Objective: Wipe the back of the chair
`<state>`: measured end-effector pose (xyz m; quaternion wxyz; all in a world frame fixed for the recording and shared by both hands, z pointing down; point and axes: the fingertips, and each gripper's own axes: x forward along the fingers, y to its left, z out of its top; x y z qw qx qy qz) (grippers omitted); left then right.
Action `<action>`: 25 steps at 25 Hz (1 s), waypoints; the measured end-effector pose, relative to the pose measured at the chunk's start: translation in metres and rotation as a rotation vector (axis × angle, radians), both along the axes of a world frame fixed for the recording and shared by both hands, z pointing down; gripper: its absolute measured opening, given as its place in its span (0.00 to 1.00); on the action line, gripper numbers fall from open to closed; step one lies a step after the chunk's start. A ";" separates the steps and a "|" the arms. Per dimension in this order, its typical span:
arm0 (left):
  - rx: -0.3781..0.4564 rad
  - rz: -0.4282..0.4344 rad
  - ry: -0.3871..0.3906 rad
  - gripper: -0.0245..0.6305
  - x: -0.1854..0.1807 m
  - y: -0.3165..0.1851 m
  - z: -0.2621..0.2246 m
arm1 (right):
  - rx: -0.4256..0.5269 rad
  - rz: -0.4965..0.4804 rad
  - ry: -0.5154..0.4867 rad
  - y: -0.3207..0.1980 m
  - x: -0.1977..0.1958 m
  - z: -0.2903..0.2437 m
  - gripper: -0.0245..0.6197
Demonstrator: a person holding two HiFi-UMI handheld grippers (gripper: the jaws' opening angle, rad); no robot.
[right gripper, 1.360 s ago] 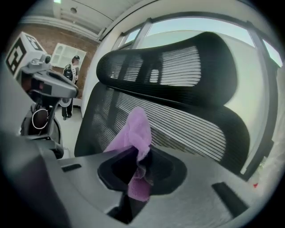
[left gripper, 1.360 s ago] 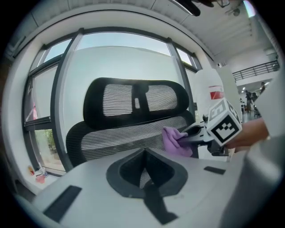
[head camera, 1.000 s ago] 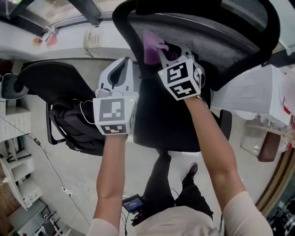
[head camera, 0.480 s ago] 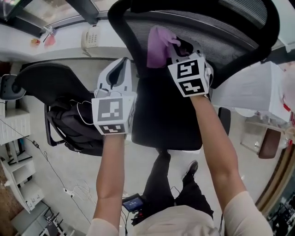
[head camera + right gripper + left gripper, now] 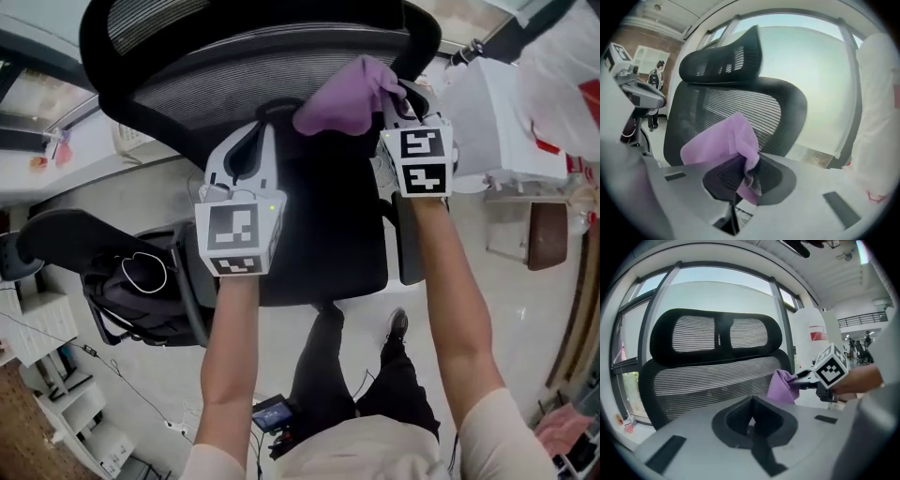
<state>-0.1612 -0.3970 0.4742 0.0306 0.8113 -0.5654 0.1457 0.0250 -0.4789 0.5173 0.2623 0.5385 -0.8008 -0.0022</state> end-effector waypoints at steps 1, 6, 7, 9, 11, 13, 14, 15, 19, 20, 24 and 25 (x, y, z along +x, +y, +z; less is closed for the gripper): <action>0.000 0.012 -0.001 0.05 0.012 -0.001 0.000 | -0.005 0.016 -0.002 0.000 0.013 0.002 0.12; 0.003 0.034 -0.010 0.05 0.034 -0.003 -0.002 | -0.009 0.030 -0.017 0.001 0.030 0.001 0.12; 0.003 0.030 -0.011 0.05 0.032 -0.003 -0.002 | -0.009 0.026 -0.022 0.001 0.027 0.000 0.12; 0.003 0.016 -0.010 0.05 0.024 -0.002 -0.002 | -0.009 0.011 -0.031 0.001 0.016 0.000 0.12; 0.003 -0.005 -0.007 0.05 0.011 0.000 -0.001 | -0.007 -0.017 -0.037 0.001 -0.003 -0.001 0.12; 0.001 -0.031 -0.005 0.05 -0.009 0.004 0.001 | -0.005 -0.057 -0.037 0.002 -0.031 -0.001 0.12; -0.001 -0.047 -0.004 0.05 -0.021 0.007 0.002 | -0.004 -0.082 -0.038 0.003 -0.049 -0.001 0.12; -0.002 -0.065 -0.003 0.05 -0.035 0.009 0.003 | -0.004 -0.111 -0.038 0.004 -0.070 0.000 0.12; -0.010 -0.144 -0.003 0.05 -0.104 0.022 0.009 | -0.008 -0.232 -0.042 0.012 -0.168 0.006 0.12; -0.012 -0.167 -0.003 0.05 -0.122 0.027 0.011 | -0.011 -0.263 -0.043 0.015 -0.194 0.008 0.12; -0.032 -0.259 -0.001 0.05 -0.192 0.049 0.018 | -0.037 -0.389 -0.045 0.033 -0.291 0.019 0.12; -0.035 -0.280 -0.001 0.05 -0.207 0.055 0.020 | -0.046 -0.418 -0.045 0.039 -0.311 0.022 0.12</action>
